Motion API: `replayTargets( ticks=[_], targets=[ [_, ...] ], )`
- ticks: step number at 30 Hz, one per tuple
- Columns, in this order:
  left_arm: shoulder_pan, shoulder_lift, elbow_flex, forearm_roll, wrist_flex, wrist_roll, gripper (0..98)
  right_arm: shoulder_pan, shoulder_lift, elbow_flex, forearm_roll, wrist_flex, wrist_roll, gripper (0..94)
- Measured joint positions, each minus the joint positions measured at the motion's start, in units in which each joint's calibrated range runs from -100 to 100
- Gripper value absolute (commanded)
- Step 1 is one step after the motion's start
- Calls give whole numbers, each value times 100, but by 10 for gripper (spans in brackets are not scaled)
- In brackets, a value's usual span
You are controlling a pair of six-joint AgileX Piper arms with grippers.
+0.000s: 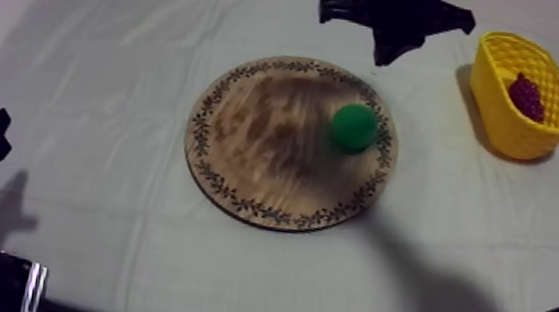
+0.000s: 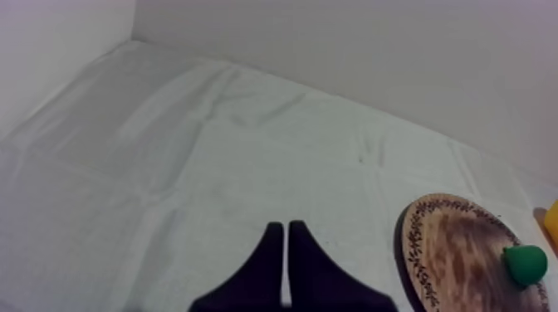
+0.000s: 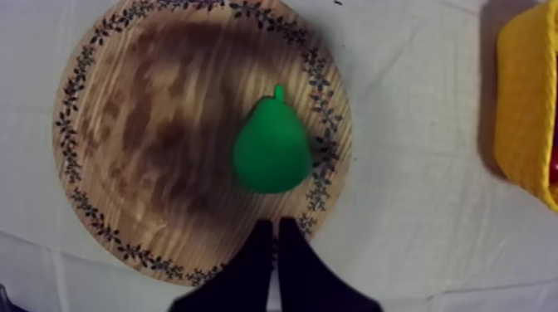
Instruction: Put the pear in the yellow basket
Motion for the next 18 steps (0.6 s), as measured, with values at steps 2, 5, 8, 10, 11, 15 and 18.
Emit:
replayTargets(
  ticks=[2,5,8,10,11,15,18],
  targets=[
    [0,0,0,0,0,0,1,3,85,-8,-72,0,-28,3],
    [0,0,0,0,0,0,1,8,163,-39,-122,0,-37,74],
    [0,0,0,0,0,0,1,16,216,-62,-135,0,-14,383],
    [0,0,0,0,0,0,1,16,246,-62,-142,0,-17,587],
    [0,0,0,0,0,0,1,16,255,-62,-141,0,-24,687],
    [0,0,0,0,0,0,1,42,286,-69,-119,6,-37,866],
    [0,0,0,0,0,0,1,49,345,-82,-119,6,-37,905]
  ],
)
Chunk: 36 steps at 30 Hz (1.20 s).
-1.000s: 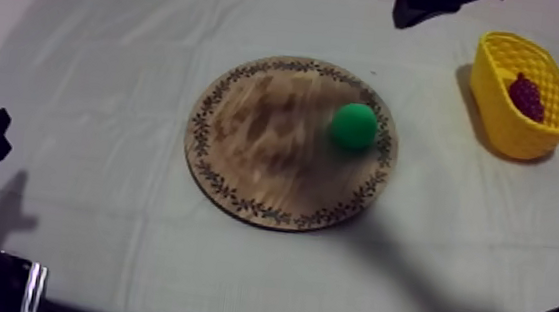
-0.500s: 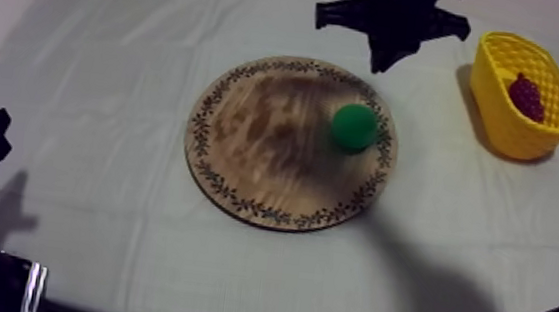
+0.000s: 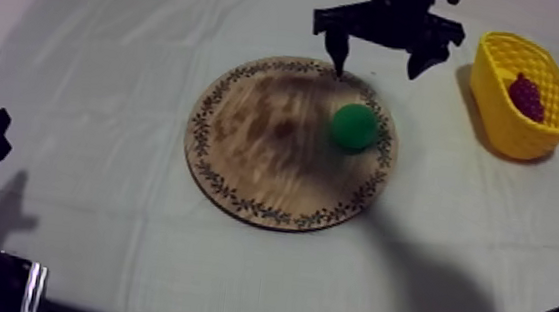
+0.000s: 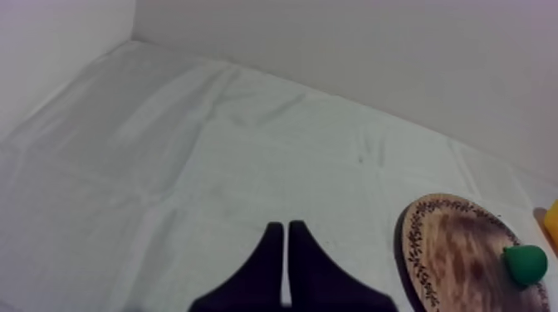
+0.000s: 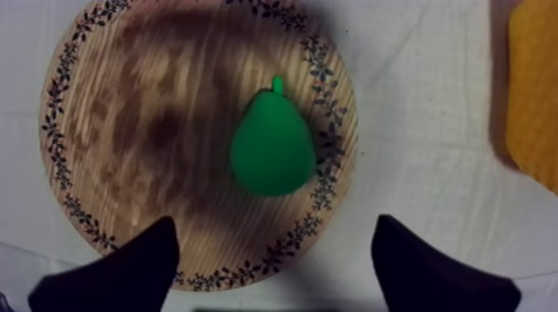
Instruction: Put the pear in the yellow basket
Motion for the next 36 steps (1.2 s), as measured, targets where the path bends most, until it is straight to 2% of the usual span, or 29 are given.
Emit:
replayTargets(
  ticks=[9,22,31,36],
  targets=[
    [0,0,0,0,0,0,1,68,329,228,-69,-135,16,927],
    [0,0,0,0,0,0,1,154,949,690,-344,-1175,59,930],
    [0,0,0,0,0,0,1,187,1409,561,-480,-1440,113,925],
    [0,0,0,0,0,0,1,201,1614,526,-495,-1489,116,846]
  ],
)
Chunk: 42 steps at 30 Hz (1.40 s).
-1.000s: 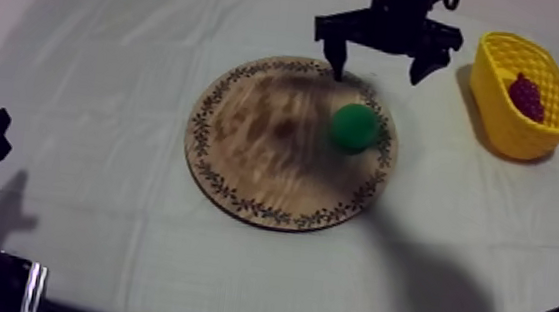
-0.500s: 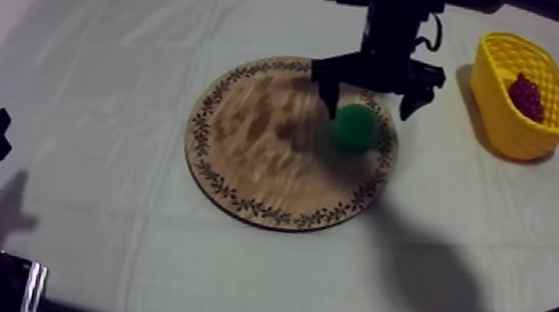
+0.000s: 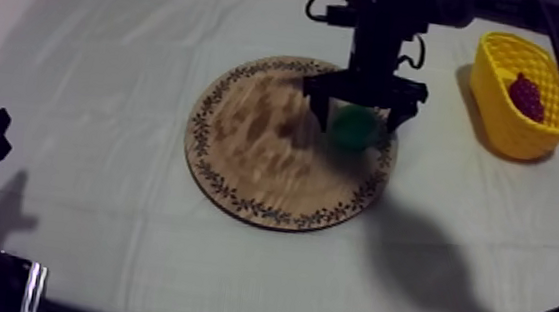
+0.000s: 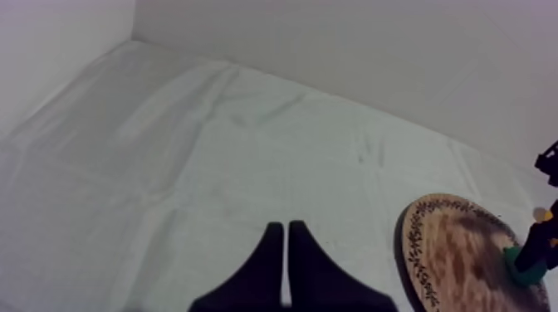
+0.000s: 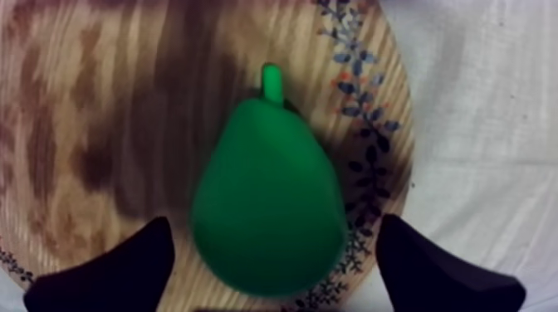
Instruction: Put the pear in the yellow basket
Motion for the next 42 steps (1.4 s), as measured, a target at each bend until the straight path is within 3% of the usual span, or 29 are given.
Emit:
replayTargets(
  ticks=[7,12,15,23,31,42],
  targets=[
    [0,0,0,0,0,0,1,0,173,-15,12,-154,-55,619],
    [0,0,0,0,0,0,1,20,221,-74,12,-171,-3,405],
    [0,0,0,0,0,0,1,20,233,-103,0,-182,30,341],
    [0,0,0,0,0,0,1,56,-48,34,27,-164,87,325],
    [0,0,0,0,0,0,1,254,-886,103,333,18,207,341],
    [0,0,0,0,0,0,1,854,-2298,-242,869,218,742,351]
  ],
)
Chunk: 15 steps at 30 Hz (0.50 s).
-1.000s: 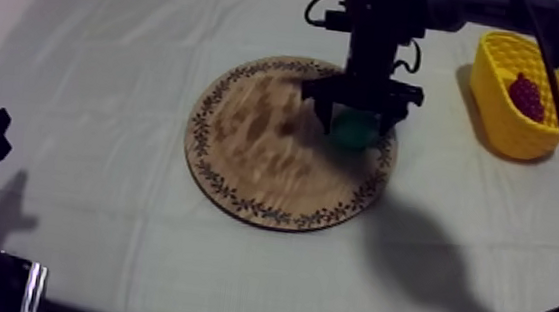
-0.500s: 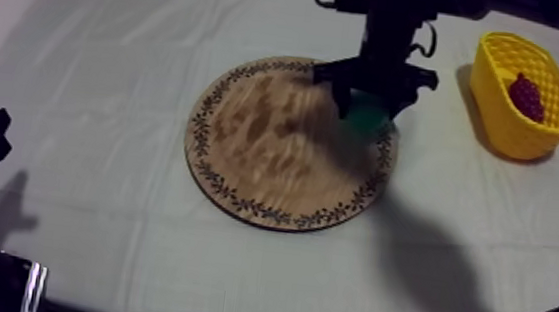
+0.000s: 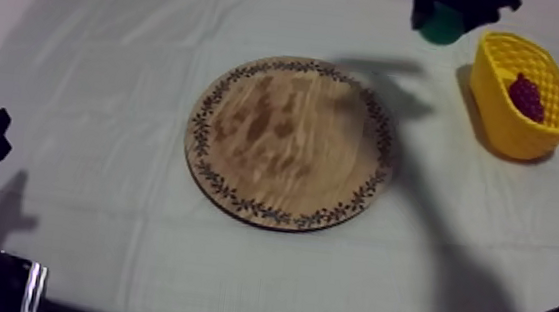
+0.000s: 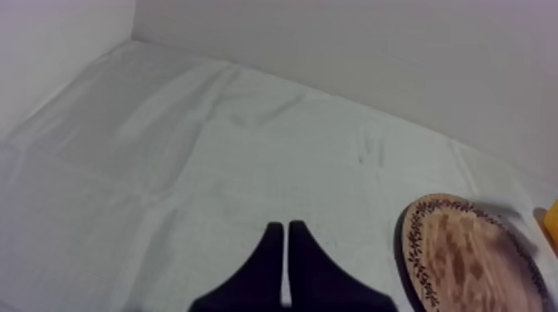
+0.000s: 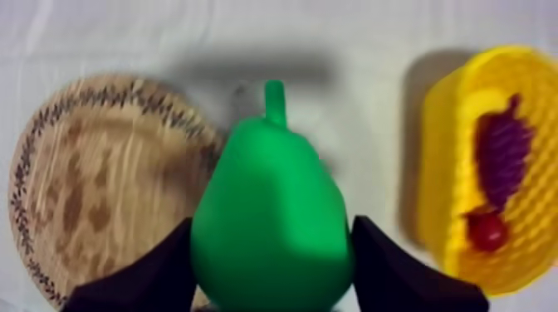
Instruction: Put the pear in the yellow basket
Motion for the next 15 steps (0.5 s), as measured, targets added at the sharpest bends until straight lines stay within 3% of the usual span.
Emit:
replayTargets(
  ticks=[15],
  targets=[
    [0,0,0,0,0,0,1,1147,-791,413,469,-984,689,369]
  ],
)
